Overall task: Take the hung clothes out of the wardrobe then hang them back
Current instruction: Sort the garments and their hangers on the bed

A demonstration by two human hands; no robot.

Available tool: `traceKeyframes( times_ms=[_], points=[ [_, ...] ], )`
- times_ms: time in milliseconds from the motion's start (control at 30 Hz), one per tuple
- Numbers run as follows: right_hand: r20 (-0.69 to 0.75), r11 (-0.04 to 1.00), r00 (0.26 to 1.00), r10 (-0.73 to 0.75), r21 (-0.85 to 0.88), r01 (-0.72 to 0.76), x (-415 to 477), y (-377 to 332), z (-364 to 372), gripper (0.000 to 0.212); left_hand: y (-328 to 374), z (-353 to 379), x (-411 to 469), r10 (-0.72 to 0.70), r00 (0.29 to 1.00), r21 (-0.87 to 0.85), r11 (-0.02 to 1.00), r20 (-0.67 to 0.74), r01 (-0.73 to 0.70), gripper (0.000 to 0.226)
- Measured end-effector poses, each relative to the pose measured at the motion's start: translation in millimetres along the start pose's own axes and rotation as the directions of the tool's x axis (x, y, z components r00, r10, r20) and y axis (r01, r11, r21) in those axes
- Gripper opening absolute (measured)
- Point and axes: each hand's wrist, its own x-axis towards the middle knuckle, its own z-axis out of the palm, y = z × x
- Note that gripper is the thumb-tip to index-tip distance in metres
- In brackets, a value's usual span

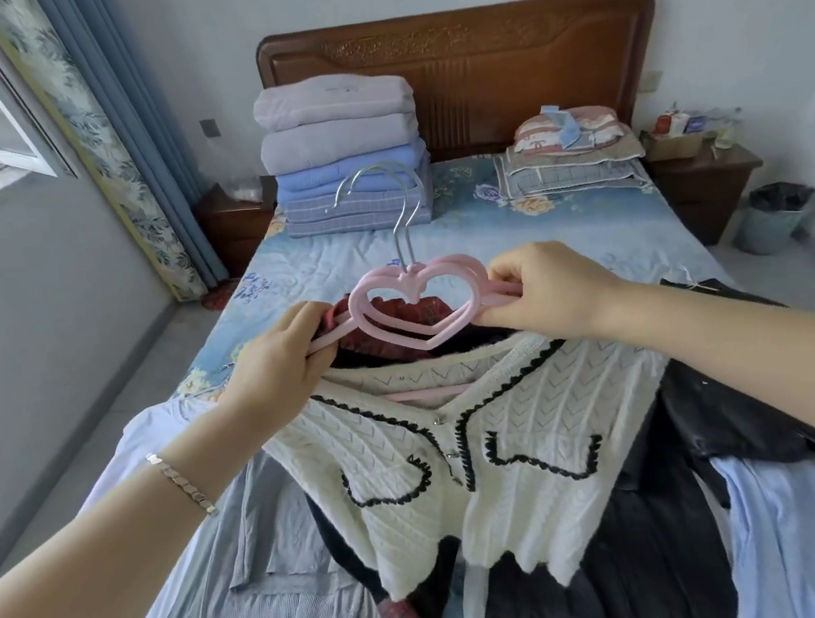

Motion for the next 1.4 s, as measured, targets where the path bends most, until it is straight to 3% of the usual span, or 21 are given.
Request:
traceKeyframes(
  times_ms=[100, 167, 267, 367, 500, 567, 700, 800, 867, 967, 1067, 1167, 1267, 1400],
  points=[
    [-0.099, 0.999, 0.995, -0.034, -0.039, 0.030, -2, -3, 5, 0.050, 0, 0, 4, -0.035, 0.999, -0.036, 0.999, 0.035, 0.036, 0.032],
    [-0.131, 0.998, 0.990, -0.056, 0.009, 0.057, -2, -4, 7, 0.047, 6, -3, 14, -0.117, 0.992, -0.051, 0.992, 0.052, 0.119, 0.026],
    [-0.101, 0.995, 0.995, 0.000, 0.097, 0.010, -2, -7, 8, 0.039, 14, -4, 28, -0.098, 0.993, 0.007, 0.995, 0.066, 0.098, 0.013],
    [0.077, 0.963, 0.989, 0.124, 0.230, -0.138, -4, -11, 3, 0.027, 10, -4, 30, -0.085, 0.992, -0.170, 0.980, 0.093, 0.100, 0.016],
    [0.308, 0.907, 0.930, 0.202, 0.300, -0.296, -11, -16, -9, 0.019, 17, -12, 30, 0.022, 0.978, -0.231, 0.973, 0.205, 0.027, 0.019],
    [0.390, 0.889, 0.897, 0.207, 0.308, -0.339, -17, -20, -17, 0.017, 22, -19, 34, 0.073, 0.960, -0.243, 0.970, 0.270, -0.006, 0.032],
    [0.497, 0.836, 0.838, 0.224, 0.343, -0.427, -32, -20, -41, 0.022, 35, -33, 54, 0.095, 0.848, -0.296, 0.952, 0.521, 0.075, 0.038],
    [0.460, 0.830, 0.848, 0.264, 0.340, -0.443, -38, -9, -55, 0.013, 47, -30, 68, 0.135, 0.765, -0.407, 0.896, 0.630, 0.177, 0.044],
    [0.371, 0.868, 0.881, 0.293, 0.284, -0.408, -38, 8, -52, 0.014, 55, -14, 72, 0.125, 0.774, -0.418, 0.888, 0.621, 0.192, 0.040],
    [0.225, 0.919, 0.914, 0.338, 0.132, -0.373, -36, 48, -29, 0.023, 63, 34, 69, 0.065, 0.820, -0.368, 0.912, 0.569, 0.183, 0.011],
    [0.095, 0.933, 0.936, 0.340, 0.091, -0.348, -40, 91, 2, 0.029, 68, 89, 64, 0.023, 0.826, -0.343, 0.916, 0.564, 0.208, 0.025],
    [0.013, 0.931, 0.939, 0.345, 0.126, -0.344, -44, 131, 31, 0.039, 71, 138, 64, 0.008, 0.775, -0.342, 0.900, 0.632, 0.269, 0.022],
    [0.020, 0.926, 0.937, 0.347, 0.152, -0.346, -45, 179, 62, 0.036, 77, 197, 66, -0.118, 0.716, -0.180, 0.928, 0.688, 0.326, 0.050],
    [0.101, 0.889, 0.921, 0.377, 0.238, -0.390, -39, 250, 99, 0.038, 87, 278, 69, -0.322, 0.778, 0.058, 0.936, 0.539, 0.348, 0.021]
  ],
)
